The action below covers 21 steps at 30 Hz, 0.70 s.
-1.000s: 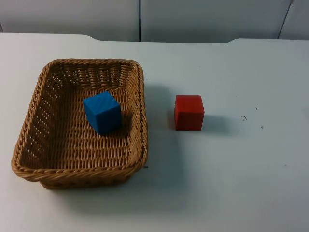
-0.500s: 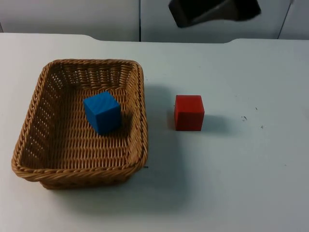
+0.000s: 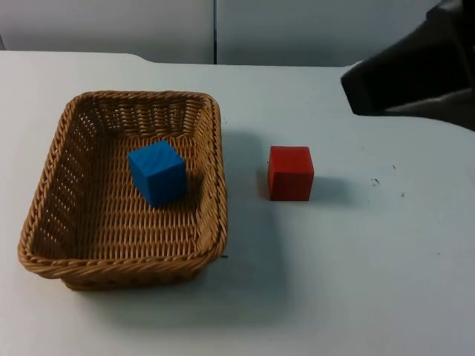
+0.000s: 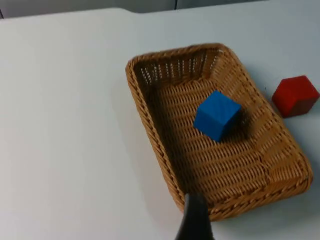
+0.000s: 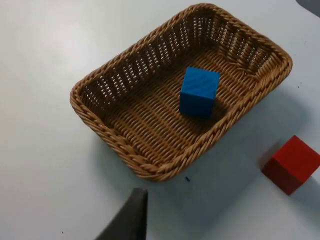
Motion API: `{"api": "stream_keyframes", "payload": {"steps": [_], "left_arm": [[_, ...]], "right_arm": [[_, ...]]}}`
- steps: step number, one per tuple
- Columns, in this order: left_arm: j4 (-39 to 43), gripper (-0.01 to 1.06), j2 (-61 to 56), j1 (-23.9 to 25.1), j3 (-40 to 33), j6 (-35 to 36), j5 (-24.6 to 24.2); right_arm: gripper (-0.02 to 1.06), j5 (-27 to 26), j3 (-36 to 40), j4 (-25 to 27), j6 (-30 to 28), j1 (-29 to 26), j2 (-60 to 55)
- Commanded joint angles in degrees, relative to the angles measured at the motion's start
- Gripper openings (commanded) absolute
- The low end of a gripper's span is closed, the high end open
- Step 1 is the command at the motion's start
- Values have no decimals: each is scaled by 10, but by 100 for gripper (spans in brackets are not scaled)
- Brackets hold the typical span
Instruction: Pick up the basket with the left hand and place the blue cube into the basket with the right hand.
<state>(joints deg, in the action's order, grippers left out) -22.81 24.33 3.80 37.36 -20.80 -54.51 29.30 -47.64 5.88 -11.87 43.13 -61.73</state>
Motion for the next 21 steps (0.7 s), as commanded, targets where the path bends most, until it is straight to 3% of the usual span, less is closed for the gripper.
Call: {"api": "stream_keyframes", "payload": {"steps": [1,9,21], "left_arm": [[12,61,-37,-2,-2,5,-18],[23,61,-101,-2,-2,33,-51],[117,61,-232,-2,-2,93,-126]], "right_arm": [[101,-7,11,5,-2,0,23],[101,0,46,7,-2,0,91],[101,39,150,5,-1,0,245]]}}
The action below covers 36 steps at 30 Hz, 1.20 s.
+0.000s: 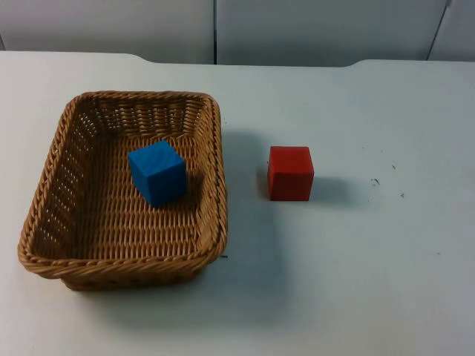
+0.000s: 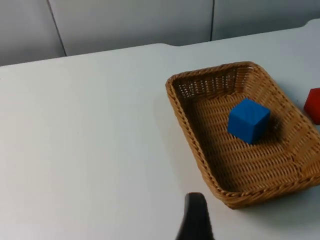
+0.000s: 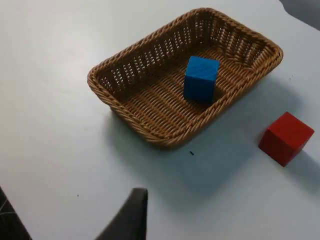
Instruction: Pick up the basket with the left hand and place the blue cube into the basket with the right hand.
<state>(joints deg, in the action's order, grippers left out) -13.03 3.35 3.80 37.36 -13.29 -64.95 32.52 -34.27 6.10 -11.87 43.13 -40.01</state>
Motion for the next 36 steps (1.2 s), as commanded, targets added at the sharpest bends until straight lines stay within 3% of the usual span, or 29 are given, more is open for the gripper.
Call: {"api": "stream_keyframes", "payload": {"steps": [1,8,15,27,36], "left_arm": [[22,61,-31,-2,-2,18,-27],[34,61,-33,-2,-2,23,-43],[36,61,-33,-2,-56,49,-40],[23,61,-33,-2,-61,49,-9],[22,61,-33,-2,-61,49,-9]], "right_arm": [[101,9,22,6,-1,0,40],[101,57,34,7,-1,0,88],[101,125,34,12,-1,0,128],[101,221,34,11,14,0,239],[101,253,34,11,14,0,342]]}}
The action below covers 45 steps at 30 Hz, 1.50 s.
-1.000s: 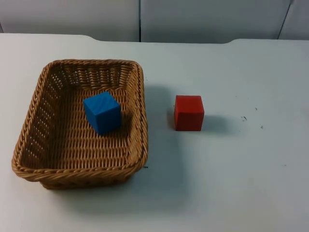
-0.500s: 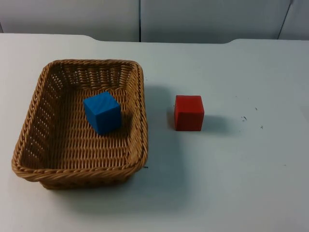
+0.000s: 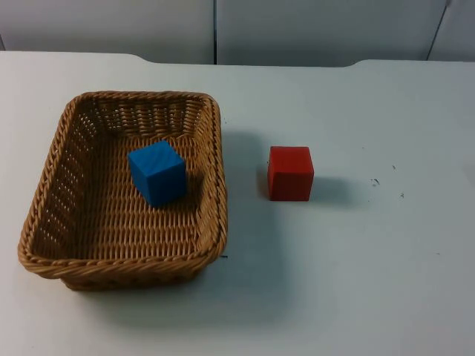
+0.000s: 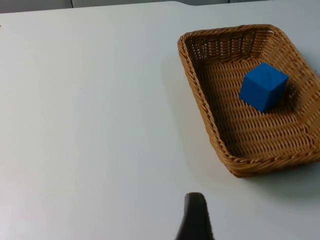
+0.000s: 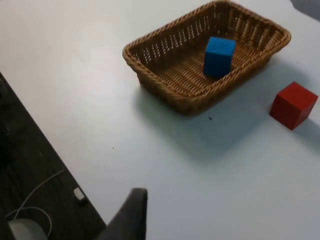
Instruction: Pick up the basket with the left hand and place the blue cube into the basket with the right hand.
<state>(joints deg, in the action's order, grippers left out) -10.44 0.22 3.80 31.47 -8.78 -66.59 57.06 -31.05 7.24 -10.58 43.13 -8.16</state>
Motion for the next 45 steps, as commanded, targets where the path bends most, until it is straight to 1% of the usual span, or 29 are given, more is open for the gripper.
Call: {"api": "stream_keyframes", "payload": {"steps": [1,2,5,6,7,8,10,11,12,14,15,19,23,25,26,28,31,33,45], "left_arm": [[-4,61,-2,-2,-2,4,7],[-4,61,-2,-2,-2,4,7],[-4,62,-2,-2,-2,4,7],[-4,64,-2,-2,-2,4,7],[-4,64,-2,-2,-2,4,7],[-4,69,-2,-2,-2,4,7],[-4,85,-2,-2,-2,7,7],[6,94,-2,-2,-2,22,7],[6,94,-2,-2,-2,22,7],[13,102,-2,-1,-2,32,7],[13,104,-2,-1,-2,32,7],[15,105,-2,-1,-2,33,7],[19,105,-2,0,-2,39,7],[29,105,-2,0,-4,46,19],[31,105,-2,0,-15,46,40],[32,105,-2,0,-26,49,49],[36,105,-2,0,-22,50,49],[36,105,-2,0,-22,49,49],[33,105,-2,-3,-22,47,49]], "right_arm": [[101,17,2,1,1,0,36],[101,17,2,1,1,0,36],[101,62,2,-3,8,0,65],[101,67,2,-9,15,0,76],[101,67,2,-9,15,0,76],[101,69,2,-16,24,0,82],[101,70,2,-30,38,0,82],[101,75,2,-33,45,0,82],[101,75,2,-33,45,0,82],[101,73,3,-32,47,0,82],[101,73,3,-32,47,0,82],[101,73,3,-33,47,0,82],[101,73,3,-50,47,0,82],[101,72,4,-60,47,0,82],[101,72,4,-61,47,0,82],[101,72,4,-63,47,0,82],[101,65,9,-65,45,0,82],[101,47,19,-72,47,0,82],[101,47,18,-72,47,0,82]]}}
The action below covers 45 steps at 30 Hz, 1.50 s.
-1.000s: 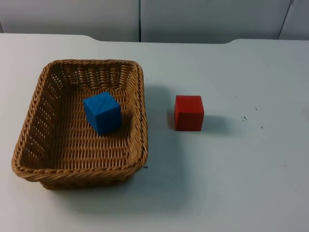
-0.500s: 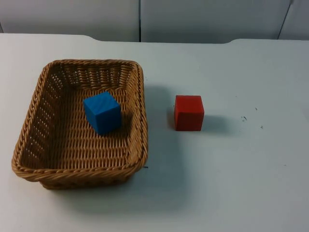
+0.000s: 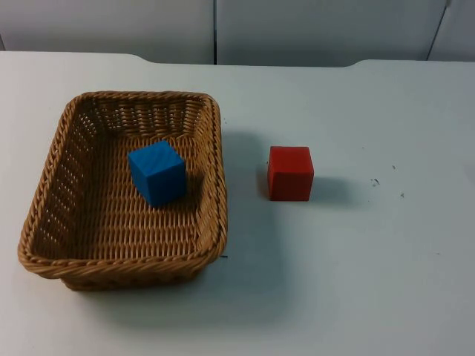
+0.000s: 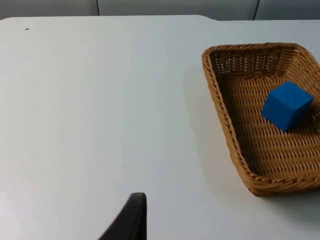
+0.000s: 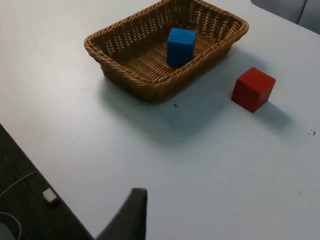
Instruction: Pick up the basket with the left hand and place the blue cube into the basket with the right hand.
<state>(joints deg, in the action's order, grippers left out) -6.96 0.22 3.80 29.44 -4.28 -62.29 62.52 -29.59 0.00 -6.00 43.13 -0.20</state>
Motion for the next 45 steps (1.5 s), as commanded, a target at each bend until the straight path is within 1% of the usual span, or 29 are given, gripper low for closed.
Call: {"api": "stream_keyframes", "payload": {"steps": [1,8,11,24,27,28,31,32,33,34,35,37,39,42,43,45], "left_arm": [[-1,105,-2,-3,-2,2,6],[-1,105,-2,-3,-2,2,6],[-1,105,-2,-3,-2,2,6],[-1,105,-2,-3,-2,2,6],[-1,105,-2,-3,-2,2,6],[-1,105,-2,-3,-2,2,6],[-1,105,-2,-3,-2,2,6],[-1,105,-2,-3,-2,2,6],[-1,105,-2,-3,-2,2,6],[-1,105,-2,-3,-2,2,6],[-1,105,-2,-3,-2,2,6],[-1,105,-2,-3,-2,2,6],[-1,105,-2,-3,-2,2,6],[-1,105,-2,-3,-2,2,6],[-1,105,-2,-3,-2,2,6],[-1,105,-2,-3,-2,2,6]], "right_arm": [[101,-7,4,0,1,0,2],[101,-7,4,0,0,0,2],[104,-7,4,0,0,0,2],[104,-7,3,0,0,0,2],[104,-8,3,0,0,-31,2],[104,-8,3,0,0,-31,2],[104,-8,3,0,0,-83,2],[104,-8,3,0,0,-83,2],[104,-8,3,0,0,-100,2],[104,-8,3,0,0,-130,2],[104,-8,3,0,0,-140,2],[104,-8,3,0,0,-188,2],[104,-8,3,0,0,-197,2],[104,-8,3,0,0,-254,2],[104,-8,3,0,0,-254,2],[104,-8,3,0,0,-282,2]]}}
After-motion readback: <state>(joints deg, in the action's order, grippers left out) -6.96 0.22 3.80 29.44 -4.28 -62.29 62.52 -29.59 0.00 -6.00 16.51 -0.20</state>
